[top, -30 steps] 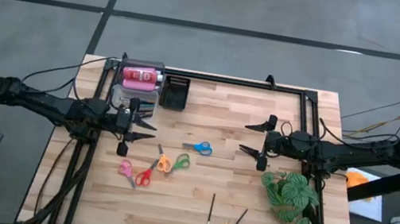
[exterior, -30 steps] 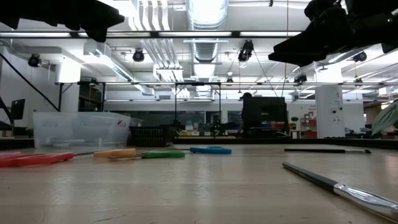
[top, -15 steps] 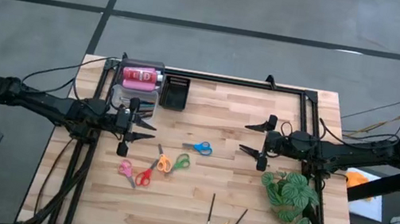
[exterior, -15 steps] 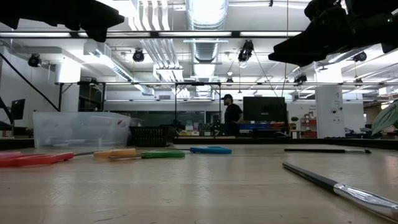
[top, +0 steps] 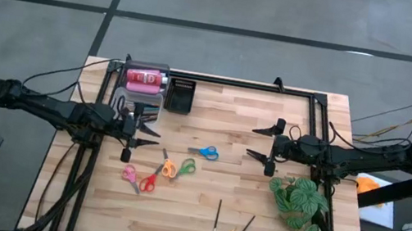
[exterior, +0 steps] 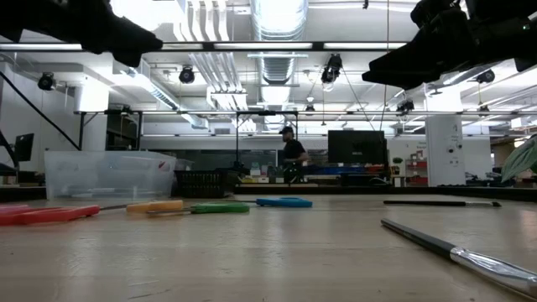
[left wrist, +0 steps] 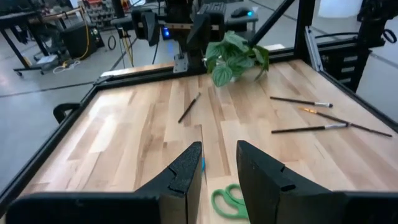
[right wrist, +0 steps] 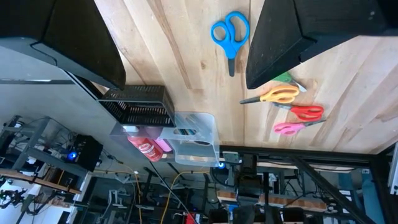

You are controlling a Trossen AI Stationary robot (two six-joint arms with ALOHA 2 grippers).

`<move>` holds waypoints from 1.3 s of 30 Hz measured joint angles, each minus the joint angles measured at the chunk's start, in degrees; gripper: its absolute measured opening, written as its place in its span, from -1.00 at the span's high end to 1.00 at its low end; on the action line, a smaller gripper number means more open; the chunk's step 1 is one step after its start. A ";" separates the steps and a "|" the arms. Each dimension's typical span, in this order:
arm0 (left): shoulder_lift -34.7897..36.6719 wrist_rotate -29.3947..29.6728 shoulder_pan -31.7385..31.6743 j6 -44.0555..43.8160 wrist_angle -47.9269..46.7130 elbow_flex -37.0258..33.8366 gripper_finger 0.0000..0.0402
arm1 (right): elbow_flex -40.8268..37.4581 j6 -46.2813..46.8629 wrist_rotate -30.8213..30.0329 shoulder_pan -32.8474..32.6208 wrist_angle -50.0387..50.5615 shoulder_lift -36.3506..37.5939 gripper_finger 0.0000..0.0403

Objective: Pick & Place Paint Supplies
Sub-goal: Put the black paint brush into the transparent bin

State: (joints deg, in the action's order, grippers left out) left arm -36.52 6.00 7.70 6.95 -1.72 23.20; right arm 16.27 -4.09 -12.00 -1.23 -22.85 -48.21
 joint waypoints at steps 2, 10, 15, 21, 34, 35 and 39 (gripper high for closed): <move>0.00 0.00 0.00 -0.03 -0.02 0.00 0.49 | 0.00 -0.01 -0.01 0.00 0.00 0.00 -0.64; 0.03 0.00 0.00 -1.45 0.11 0.00 0.49 | 0.00 0.00 0.00 0.00 0.00 0.04 -0.64; 0.01 0.00 0.00 -1.48 0.11 0.00 0.49 | 0.00 -0.01 0.01 0.00 0.00 0.04 -0.64; -0.01 0.00 0.00 -1.48 0.11 0.00 0.49 | 0.00 2.64 0.06 0.00 -0.04 0.04 -0.64; -0.01 -0.01 -0.01 -1.50 0.09 0.00 0.49 | 8.51 6.72 0.14 0.10 23.49 -0.04 -0.64; -0.01 0.00 0.00 -1.50 0.09 0.00 0.49 | 10.86 8.61 -0.57 0.17 29.22 -0.24 -0.64; -0.01 0.00 -0.02 -1.50 0.09 0.00 0.49 | 19.68 18.19 -5.97 0.17 50.83 -2.72 -0.64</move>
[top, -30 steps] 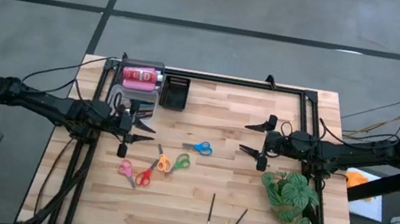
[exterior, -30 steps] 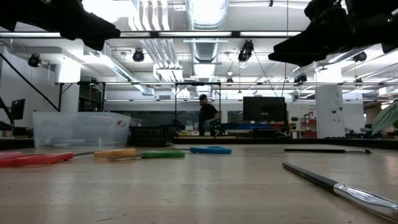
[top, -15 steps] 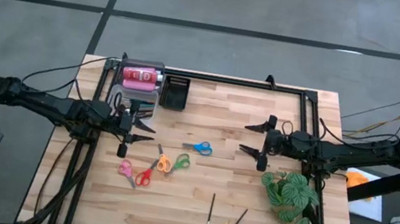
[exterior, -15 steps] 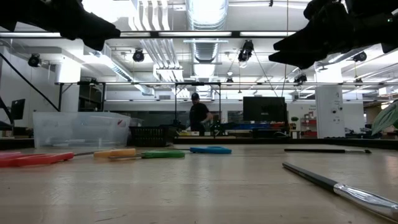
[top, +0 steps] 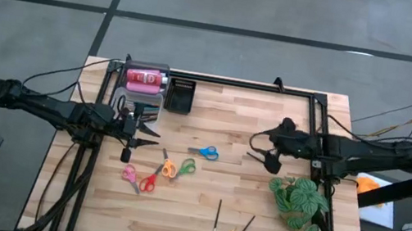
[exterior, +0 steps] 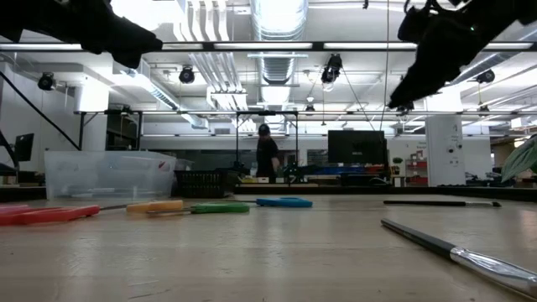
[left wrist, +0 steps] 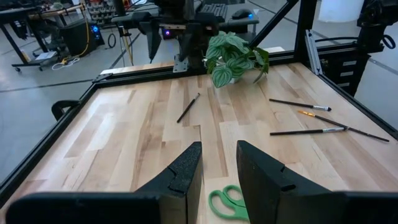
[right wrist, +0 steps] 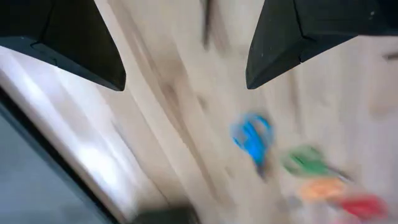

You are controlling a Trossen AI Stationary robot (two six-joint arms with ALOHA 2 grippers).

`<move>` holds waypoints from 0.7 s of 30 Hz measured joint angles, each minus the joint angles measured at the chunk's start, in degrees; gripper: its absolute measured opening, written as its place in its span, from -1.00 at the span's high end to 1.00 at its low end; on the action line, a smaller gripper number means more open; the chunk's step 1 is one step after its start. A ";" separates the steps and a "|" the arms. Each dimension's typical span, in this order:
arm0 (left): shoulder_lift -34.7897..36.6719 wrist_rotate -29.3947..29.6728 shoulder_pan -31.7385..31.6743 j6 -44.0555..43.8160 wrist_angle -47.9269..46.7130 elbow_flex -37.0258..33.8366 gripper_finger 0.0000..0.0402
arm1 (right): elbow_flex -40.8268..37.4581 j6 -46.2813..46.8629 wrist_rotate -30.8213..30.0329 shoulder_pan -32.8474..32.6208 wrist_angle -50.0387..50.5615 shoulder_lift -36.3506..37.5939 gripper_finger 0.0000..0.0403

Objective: Pick & Place Paint Supplies
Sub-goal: Put the black paint brush into the transparent bin

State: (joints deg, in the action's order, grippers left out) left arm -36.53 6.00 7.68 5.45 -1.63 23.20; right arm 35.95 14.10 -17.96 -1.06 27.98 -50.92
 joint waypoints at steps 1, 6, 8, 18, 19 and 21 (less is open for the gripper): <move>0.00 0.00 0.02 0.00 -0.04 0.00 0.49 | 1.83 2.67 -0.47 0.00 3.57 -0.93 -0.64; 0.00 -0.01 0.01 0.00 -0.20 0.00 0.49 | 7.19 10.15 3.53 -0.02 10.47 -5.22 -0.64; 0.00 0.00 0.00 0.00 -0.64 0.00 0.49 | 8.01 8.53 6.50 -0.09 10.82 -6.33 -0.64; 0.00 0.00 0.01 -0.01 -3.36 0.00 0.49 | 8.32 8.76 13.29 -0.16 10.71 -10.08 -0.64; 0.00 -0.01 0.01 -0.02 -3.50 0.00 0.49 | 8.32 9.93 13.55 -0.17 10.67 -10.31 -0.64; 0.00 0.00 0.00 0.00 -3.56 0.00 0.49 | 8.32 11.16 13.49 -0.17 10.69 -10.82 -0.64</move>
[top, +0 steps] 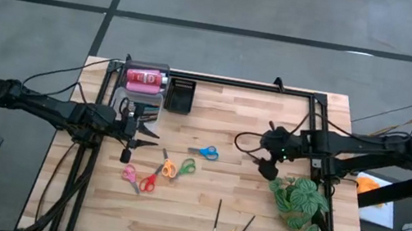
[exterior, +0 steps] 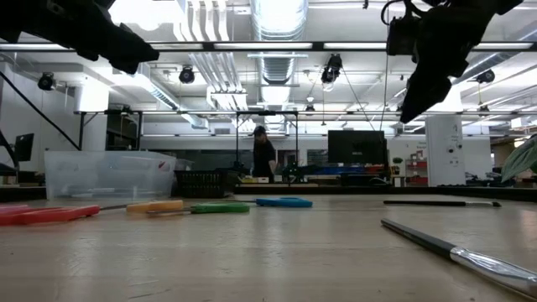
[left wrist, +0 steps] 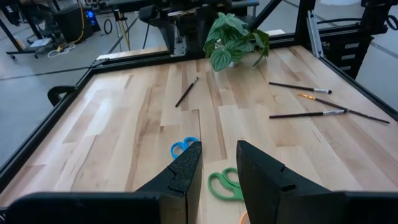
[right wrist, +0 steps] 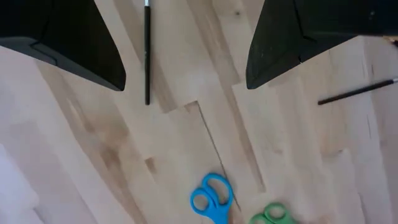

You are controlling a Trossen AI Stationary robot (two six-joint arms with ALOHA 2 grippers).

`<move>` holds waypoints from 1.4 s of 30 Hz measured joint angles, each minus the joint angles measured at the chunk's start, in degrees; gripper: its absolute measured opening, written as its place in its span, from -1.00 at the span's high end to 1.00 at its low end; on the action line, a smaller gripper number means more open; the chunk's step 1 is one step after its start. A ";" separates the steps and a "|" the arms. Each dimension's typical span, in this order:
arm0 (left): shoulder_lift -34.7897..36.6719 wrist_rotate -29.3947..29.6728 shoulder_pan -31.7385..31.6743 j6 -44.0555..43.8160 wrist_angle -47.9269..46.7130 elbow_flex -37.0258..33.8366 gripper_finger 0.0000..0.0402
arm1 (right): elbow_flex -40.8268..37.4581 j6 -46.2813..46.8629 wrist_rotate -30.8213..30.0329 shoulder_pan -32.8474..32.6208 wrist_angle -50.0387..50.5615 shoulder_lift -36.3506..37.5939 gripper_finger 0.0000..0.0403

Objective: Pick & Place Paint Supplies
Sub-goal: Put the black paint brush into the transparent bin

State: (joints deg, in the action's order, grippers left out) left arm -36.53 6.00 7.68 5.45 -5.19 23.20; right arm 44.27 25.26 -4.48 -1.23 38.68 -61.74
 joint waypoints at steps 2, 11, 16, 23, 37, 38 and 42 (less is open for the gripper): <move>0.00 0.00 0.02 -0.02 0.00 0.00 0.49 | 0.00 -0.03 -0.89 0.00 0.25 -0.53 -0.64; 0.00 -0.01 0.01 0.00 -1.33 0.00 0.49 | -0.31 -4.56 -6.42 0.57 7.37 -6.79 -0.64; 0.00 -0.02 0.01 -0.01 -2.68 0.00 0.49 | -0.37 -0.07 -6.37 0.52 9.73 -12.00 -0.64; 0.00 0.00 0.02 0.00 -2.64 0.00 0.49 | -0.42 1.39 -4.34 1.42 11.04 -19.10 -0.64; 0.00 -0.01 0.01 -0.01 -2.63 0.00 0.49 | -0.44 -2.65 -1.94 6.75 9.11 -24.28 -0.64; 0.00 0.00 0.02 0.00 -2.64 0.00 0.49 | -0.44 -2.66 -1.90 6.59 8.87 -24.81 -0.64; 0.00 0.00 0.00 0.00 -2.64 0.00 0.49 | -0.40 -2.68 -1.82 6.11 8.07 -26.94 -0.64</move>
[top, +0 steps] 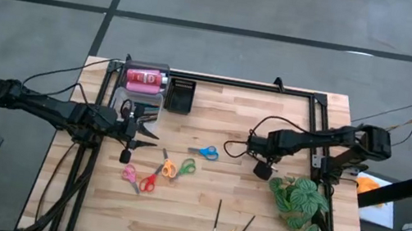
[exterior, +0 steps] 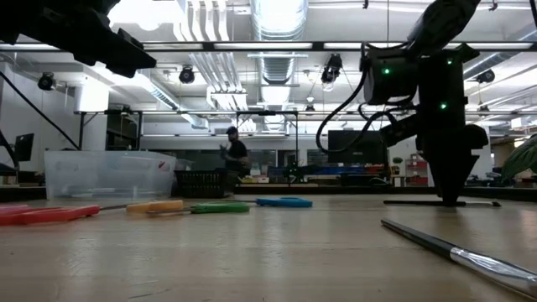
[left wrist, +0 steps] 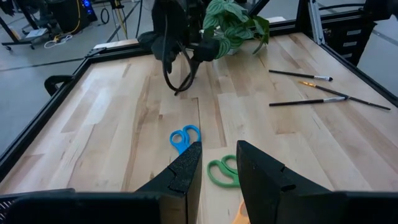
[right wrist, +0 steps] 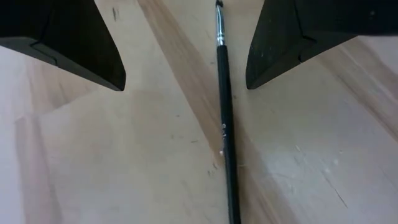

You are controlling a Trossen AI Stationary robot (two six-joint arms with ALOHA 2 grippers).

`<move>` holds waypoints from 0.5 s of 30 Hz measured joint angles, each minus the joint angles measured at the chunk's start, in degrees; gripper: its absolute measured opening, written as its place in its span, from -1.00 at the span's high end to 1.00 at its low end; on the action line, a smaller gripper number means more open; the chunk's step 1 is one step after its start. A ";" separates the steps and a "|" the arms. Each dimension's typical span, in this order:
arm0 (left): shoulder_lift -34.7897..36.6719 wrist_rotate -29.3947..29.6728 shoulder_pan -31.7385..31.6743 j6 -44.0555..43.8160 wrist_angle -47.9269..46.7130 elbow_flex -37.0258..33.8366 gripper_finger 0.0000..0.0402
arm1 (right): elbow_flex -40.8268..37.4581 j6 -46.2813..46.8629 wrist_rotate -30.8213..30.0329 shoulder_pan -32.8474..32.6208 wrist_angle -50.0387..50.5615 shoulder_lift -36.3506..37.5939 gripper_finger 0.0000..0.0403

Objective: Pick & Place Paint Supplies
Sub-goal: Put the black paint brush into the transparent bin

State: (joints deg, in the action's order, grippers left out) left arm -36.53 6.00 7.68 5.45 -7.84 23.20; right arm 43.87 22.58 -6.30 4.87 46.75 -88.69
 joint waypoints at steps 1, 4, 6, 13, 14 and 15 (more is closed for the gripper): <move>0.00 0.00 0.02 0.00 0.00 0.00 0.49 | 0.09 -0.12 0.06 0.01 -0.10 -0.49 -0.64; 0.00 -0.01 0.00 0.00 -0.02 0.00 0.49 | 0.20 -0.39 0.54 0.01 -0.45 -1.97 -0.64; 0.00 -0.02 0.00 0.00 -0.06 0.00 0.49 | 0.20 -0.76 0.85 0.01 -0.59 -2.31 -0.63; 0.00 0.00 0.02 0.00 -0.20 0.00 0.49 | 0.13 -0.84 2.30 0.05 -1.18 -2.34 -0.29; 0.00 -0.01 0.01 0.00 -0.20 0.00 0.49 | 0.12 -1.11 2.41 0.03 -1.34 -2.34 -0.21; 0.00 -0.01 0.01 -0.01 -0.20 0.00 0.49 | 0.09 -1.59 2.49 0.01 -1.61 -2.34 -0.14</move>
State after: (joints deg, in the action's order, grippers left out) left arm -36.53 5.99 7.70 5.45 -8.04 23.20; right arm 43.96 21.00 -3.81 4.88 45.14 -91.02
